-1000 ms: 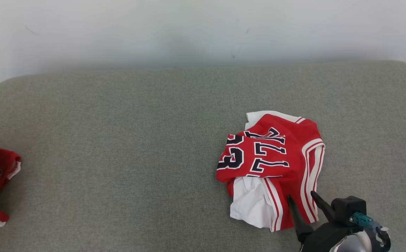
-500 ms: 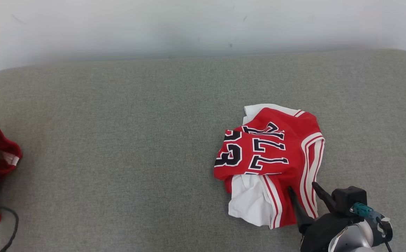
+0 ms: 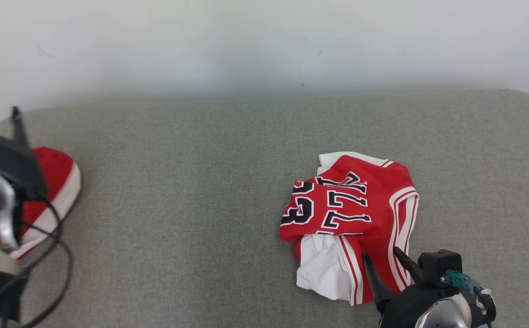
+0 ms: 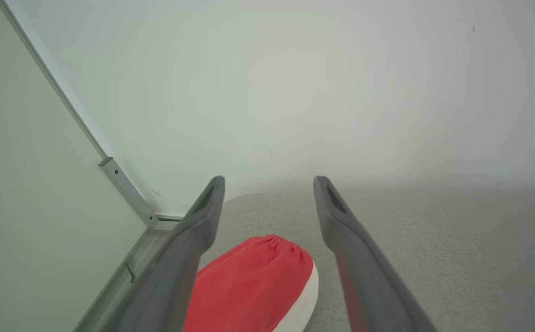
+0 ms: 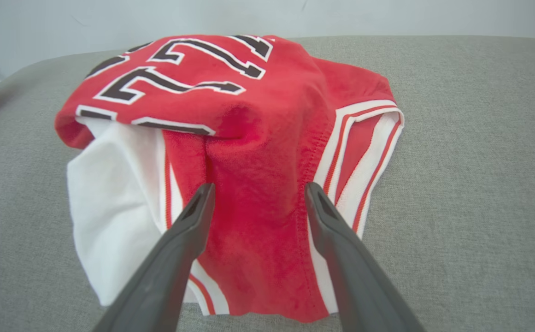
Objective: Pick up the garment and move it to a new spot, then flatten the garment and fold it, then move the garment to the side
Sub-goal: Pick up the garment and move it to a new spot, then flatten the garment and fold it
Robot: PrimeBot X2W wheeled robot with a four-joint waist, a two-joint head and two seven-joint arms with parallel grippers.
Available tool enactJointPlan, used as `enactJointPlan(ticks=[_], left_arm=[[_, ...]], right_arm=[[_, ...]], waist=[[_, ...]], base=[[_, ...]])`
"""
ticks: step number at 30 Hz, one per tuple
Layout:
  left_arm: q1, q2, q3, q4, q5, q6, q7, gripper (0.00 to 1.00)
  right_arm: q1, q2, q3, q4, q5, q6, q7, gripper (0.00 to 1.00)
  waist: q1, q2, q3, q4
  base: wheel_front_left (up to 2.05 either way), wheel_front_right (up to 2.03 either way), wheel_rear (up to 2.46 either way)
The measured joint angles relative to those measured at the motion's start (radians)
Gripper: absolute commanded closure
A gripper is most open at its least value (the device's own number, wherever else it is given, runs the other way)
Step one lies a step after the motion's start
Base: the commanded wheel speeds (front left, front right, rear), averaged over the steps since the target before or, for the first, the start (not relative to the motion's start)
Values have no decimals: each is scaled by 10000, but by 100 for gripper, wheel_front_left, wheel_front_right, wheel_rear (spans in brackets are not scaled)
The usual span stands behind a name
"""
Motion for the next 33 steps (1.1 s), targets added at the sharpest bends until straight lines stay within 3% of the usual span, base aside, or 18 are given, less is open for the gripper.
enactJointPlan(ticks=[6, 16, 27, 33], left_arm=[[405, -1294, -1005, -857, 73, -104, -140, 0], [1214, -2656, -2458, -1024, 128, -443, -230, 0], [1853, -2744, -4414, -1011, 173, -988, -226, 0], [1857, -2744, -5392, -1011, 205, -1233, -159, 0]], right_arm=[[13, 50, 23, 44, 0, 0, -2, 0], [35, 38, 6, 46, 0, -13, -2, 0], [208, -29, -184, 27, 2, -44, -12, 0], [208, -23, -238, 29, 31, -46, -46, 0]], waist=[[0, 0, -195, -269], [0, 0, -298, -1232], [0, 0, -191, -2584], [0, 1, -56, -3003]], base=[[0, 0, 0], [0, 0, 0], [0, 0, 0], [0, 0, 0]])
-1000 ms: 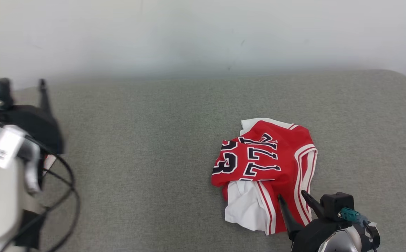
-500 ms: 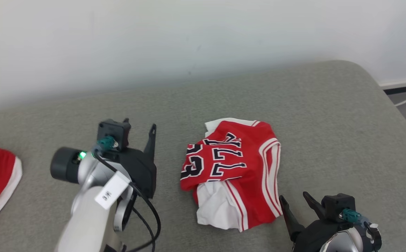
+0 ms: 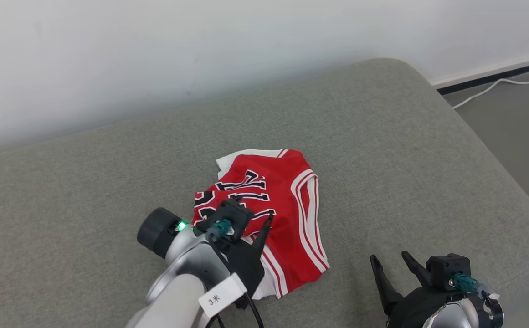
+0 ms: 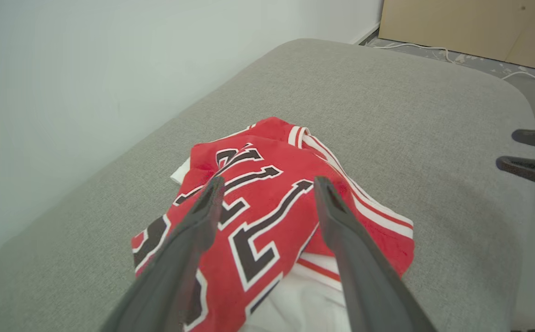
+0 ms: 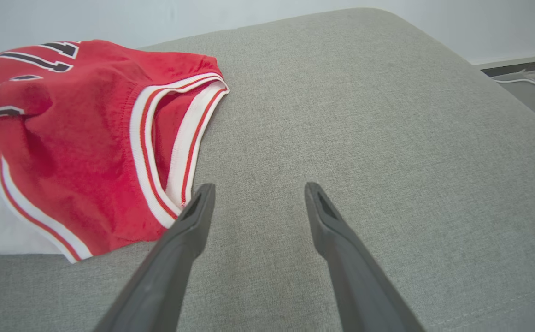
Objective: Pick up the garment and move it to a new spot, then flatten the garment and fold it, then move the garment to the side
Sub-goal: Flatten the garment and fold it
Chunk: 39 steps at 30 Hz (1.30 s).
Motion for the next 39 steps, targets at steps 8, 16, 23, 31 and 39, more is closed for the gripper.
enactJointPlan(ticks=[8, 16, 23, 31, 39], left_arm=[[-53, 48, -1248, 42, -230, 109, 109, 0], [-689, 58, -1331, 821, 370, 460, 299, 0], [-1052, 56, -1363, 1526, 715, 591, 479, 53], [-1364, 54, -1321, 1931, 717, 629, 458, 100], [-1750, 54, -1143, 1946, 453, 727, -31, 100]], right_arm=[[-43, 150, 48, 48, 71, 0, -44, 0], [-207, 261, 71, 130, 209, 0, -109, 0], [-214, 343, 58, 267, 245, 2, -219, 0], [-215, 418, -10, 372, 320, 2, -397, 0], [-321, 443, -27, 516, 322, 2, -481, 0]], waist=[[0, 0, 225, -386], [0, 0, 468, -815], [1, 0, 768, -1187], [1, 0, 966, -1344], [1, 0, 946, -1279]], base=[[0, 0, 0], [0, 0, 0], [0, 0, 0], [0, 0, 0], [0, 0, 0]])
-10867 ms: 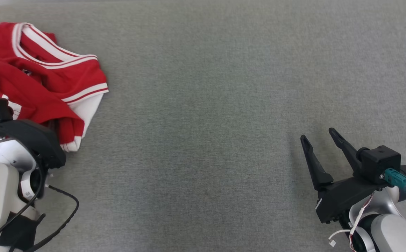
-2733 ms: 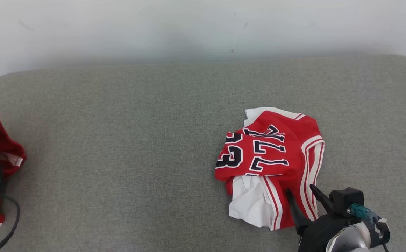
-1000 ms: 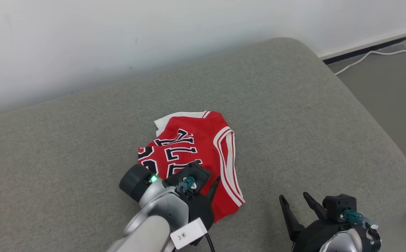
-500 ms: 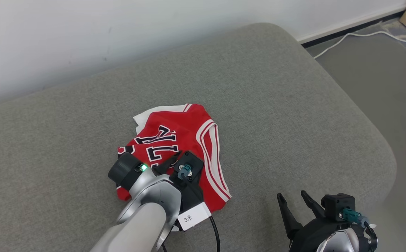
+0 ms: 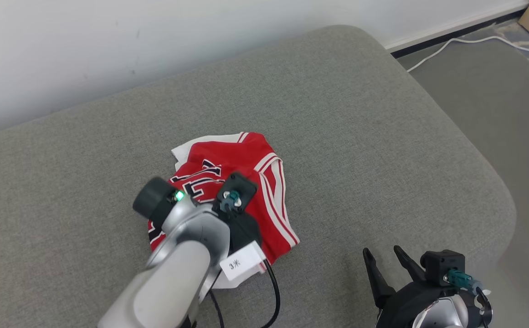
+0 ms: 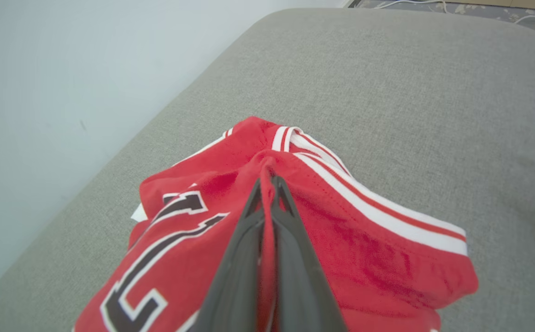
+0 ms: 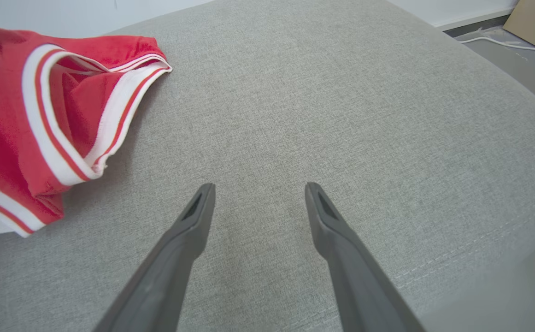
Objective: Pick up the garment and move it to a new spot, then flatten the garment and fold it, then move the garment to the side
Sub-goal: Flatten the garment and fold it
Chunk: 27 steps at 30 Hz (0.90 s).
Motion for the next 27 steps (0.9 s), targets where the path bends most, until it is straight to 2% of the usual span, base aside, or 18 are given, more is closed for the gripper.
enactJointPlan(ticks=[10, 15, 22, 27], left_arm=[[-1753, -15, 151, -364, -420, 15, -675, 100], [-2625, -23, 531, -686, -828, 451, -1001, 100], [-3468, -50, 554, -1028, -1747, 928, -1599, 100], [-3872, -63, 558, -738, -1948, 1045, -1969, 98]], right_arm=[[-157, 81, 184, 192, 8, 17, -13, 0], [-298, 140, 288, 284, 10, 88, -23, 0], [-308, 146, 370, 414, 10, 176, -86, 0], [-338, 182, 410, 462, 10, 178, -98, 0]], waist=[[0, 0, -99, 16], [0, 0, -141, -136], [0, 0, -110, -428], [0, 0, -29, -651]], base=[[0, 0, 0], [0, 0, 0], [0, 0, 0], [0, 0, 0]])
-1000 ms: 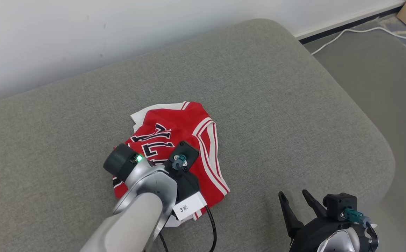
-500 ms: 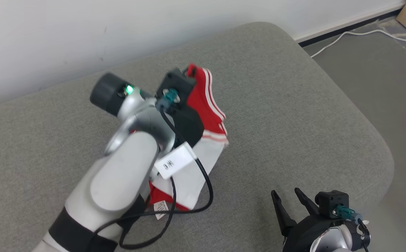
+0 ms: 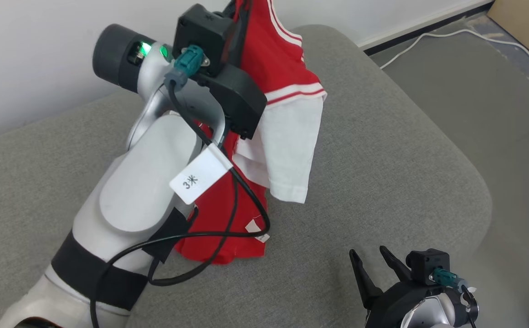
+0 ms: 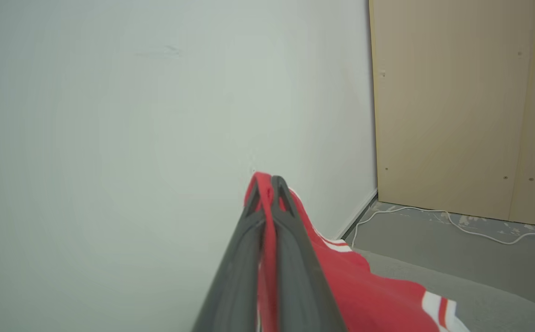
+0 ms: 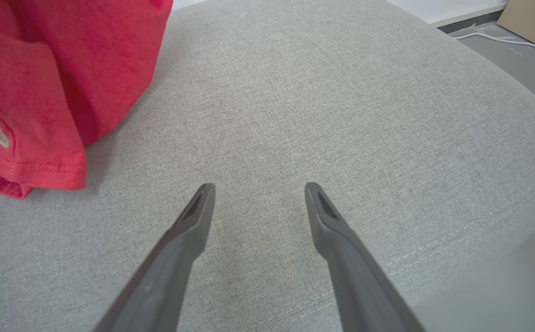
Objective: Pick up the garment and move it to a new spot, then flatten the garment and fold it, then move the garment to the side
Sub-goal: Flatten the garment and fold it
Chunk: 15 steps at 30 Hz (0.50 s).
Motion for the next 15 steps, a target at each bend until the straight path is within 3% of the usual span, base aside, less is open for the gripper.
enactJointPlan(ticks=[1, 2, 10, 15], left_arm=[[4, -8, -123, 155, -90, 0, -67, 73], [32, -10, -272, 291, -251, 0, -107, 2], [688, -6, -1551, 1043, -1266, 0, -115, 0], [690, -8, -1789, 1156, -1593, 0, -92, 0]], right_arm=[[1, 0, -15, 13, 2, 0, -4, 0], [1, 0, -23, 35, 2, 0, -6, 0], [-7, 2, -81, 88, 2, -2, -111, 0], [-24, -17, -127, 128, 2, 0, -151, 0]], waist=[[0, 0, 24, -28], [0, 0, 45, -50], [0, 0, 166, 2], [0, 0, 191, 204]], base=[[0, 0, 0], [0, 0, 0], [0, 0, 0], [0, 0, 0]])
